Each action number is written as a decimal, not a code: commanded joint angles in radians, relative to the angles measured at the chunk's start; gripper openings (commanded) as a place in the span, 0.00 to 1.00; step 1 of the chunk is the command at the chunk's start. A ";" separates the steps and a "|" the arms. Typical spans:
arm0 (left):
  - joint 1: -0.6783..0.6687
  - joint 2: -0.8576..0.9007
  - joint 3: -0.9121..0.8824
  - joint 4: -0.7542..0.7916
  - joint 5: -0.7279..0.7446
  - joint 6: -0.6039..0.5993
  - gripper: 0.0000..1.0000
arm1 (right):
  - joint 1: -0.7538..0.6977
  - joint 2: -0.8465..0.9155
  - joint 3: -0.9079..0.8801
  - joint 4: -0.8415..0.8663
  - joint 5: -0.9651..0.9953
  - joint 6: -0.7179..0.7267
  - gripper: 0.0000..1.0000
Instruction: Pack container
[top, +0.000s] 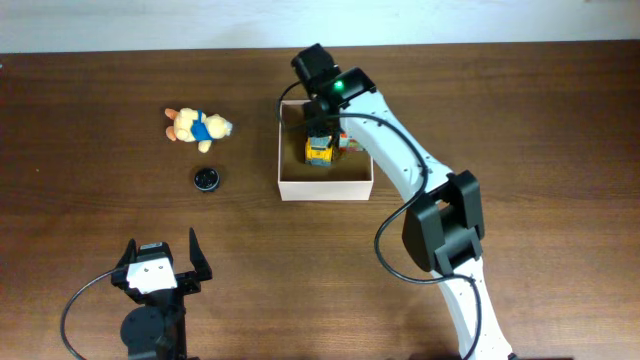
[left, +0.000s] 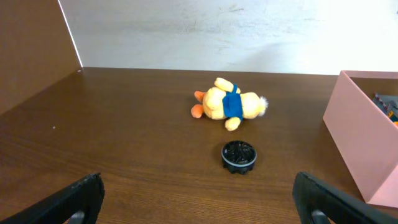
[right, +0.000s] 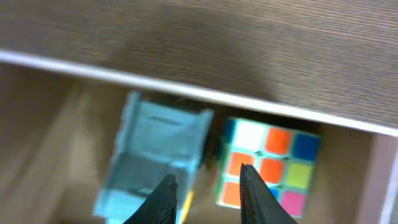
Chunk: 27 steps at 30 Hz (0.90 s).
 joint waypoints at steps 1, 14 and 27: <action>-0.003 0.001 -0.007 0.006 -0.011 -0.006 0.99 | -0.015 -0.012 0.023 -0.002 0.025 0.003 0.21; -0.003 0.000 -0.007 0.006 -0.011 -0.006 0.99 | -0.015 -0.006 0.015 -0.002 0.026 0.003 0.09; -0.003 0.001 -0.007 0.006 -0.011 -0.006 0.99 | -0.015 0.013 0.015 -0.023 0.025 0.003 0.06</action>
